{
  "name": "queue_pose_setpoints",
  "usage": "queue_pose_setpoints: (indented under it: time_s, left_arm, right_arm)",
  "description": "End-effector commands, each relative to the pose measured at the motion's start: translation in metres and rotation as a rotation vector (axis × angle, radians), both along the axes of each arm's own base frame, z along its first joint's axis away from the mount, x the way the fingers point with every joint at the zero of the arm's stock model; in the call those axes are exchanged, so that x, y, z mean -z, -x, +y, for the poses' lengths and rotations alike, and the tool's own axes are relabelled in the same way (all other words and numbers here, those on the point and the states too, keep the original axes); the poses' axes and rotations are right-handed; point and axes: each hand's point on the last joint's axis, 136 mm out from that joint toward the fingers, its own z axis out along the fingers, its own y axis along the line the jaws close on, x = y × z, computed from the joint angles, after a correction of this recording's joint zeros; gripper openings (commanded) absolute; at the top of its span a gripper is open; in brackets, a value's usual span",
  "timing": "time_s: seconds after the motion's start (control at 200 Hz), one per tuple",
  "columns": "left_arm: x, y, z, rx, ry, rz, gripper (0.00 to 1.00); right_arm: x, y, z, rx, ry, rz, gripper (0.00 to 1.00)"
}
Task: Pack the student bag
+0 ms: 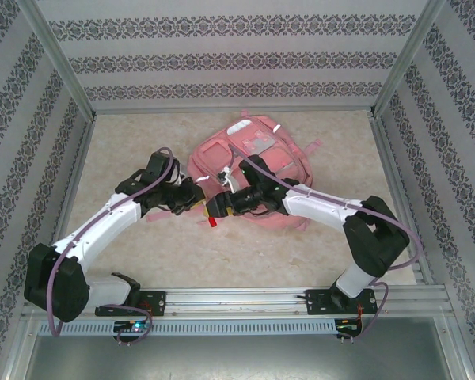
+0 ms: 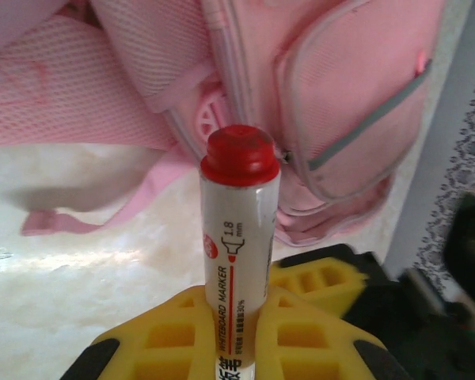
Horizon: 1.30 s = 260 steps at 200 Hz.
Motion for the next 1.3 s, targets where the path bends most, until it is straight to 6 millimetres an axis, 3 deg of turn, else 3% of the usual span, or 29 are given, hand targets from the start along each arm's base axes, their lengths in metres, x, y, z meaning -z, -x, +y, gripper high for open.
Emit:
queue_pose_setpoints:
  time_s: [0.0, 0.09, 0.19, 0.37, 0.485, 0.6, 0.769, 0.849, 0.929, 1.024, 1.139, 1.294]
  left_arm:
    - [-0.015, -0.004, -0.014, -0.007, 0.095, -0.034, 0.07]
    - [-0.018, -0.003, -0.015, -0.004, 0.098, -0.043, 0.07]
    - [-0.014, 0.0, -0.018, 0.009, 0.1, -0.03, 0.08]
    - [-0.001, 0.011, -0.034, 0.083, 0.114, -0.002, 0.14]
    - [-0.001, 0.014, -0.038, 0.126, 0.119, -0.019, 0.37]
    - [-0.023, 0.003, -0.035, 0.145, 0.087, -0.148, 0.37]
    - [-0.056, -0.01, -0.048, 0.287, 0.075, -0.351, 0.4]
    - [-0.069, -0.011, -0.065, 0.406, 0.016, -0.459, 0.37]
    - [-0.074, 0.0, -0.092, 0.589, -0.111, -0.568, 0.38]
    - [-0.072, 0.008, -0.122, 0.759, -0.203, -0.668, 0.41]
    - [-0.058, -0.011, -0.144, 0.839, -0.322, -0.778, 0.43]
    - [-0.023, -0.031, -0.17, 0.976, -0.447, -0.858, 0.49]
  right_arm:
    - [0.0, -0.005, 0.007, -0.008, -0.025, 0.025, 0.61]
    - [0.005, -0.017, 0.001, 0.037, -0.011, 0.023, 0.5]
    - [-0.003, -0.027, 0.0, 0.063, -0.037, 0.02, 0.39]
    - [-0.009, -0.031, -0.002, 0.052, -0.056, 0.033, 0.2]
    - [-0.008, -0.035, -0.014, 0.081, -0.055, 0.04, 0.17]
    - [-0.008, -0.045, -0.038, 0.153, -0.036, 0.046, 0.15]
    - [-0.011, -0.071, -0.104, 0.338, 0.01, 0.045, 0.15]
    - [-0.013, -0.082, -0.144, 0.435, 0.065, 0.005, 0.15]
    - [-0.016, -0.087, -0.182, 0.532, 0.142, -0.043, 0.15]
    - [-0.017, -0.092, -0.23, 0.677, 0.255, -0.088, 0.15]
    - [-0.02, -0.09, -0.285, 0.875, 0.353, -0.138, 0.14]
    - [-0.027, -0.079, -0.327, 1.062, 0.394, -0.193, 0.17]
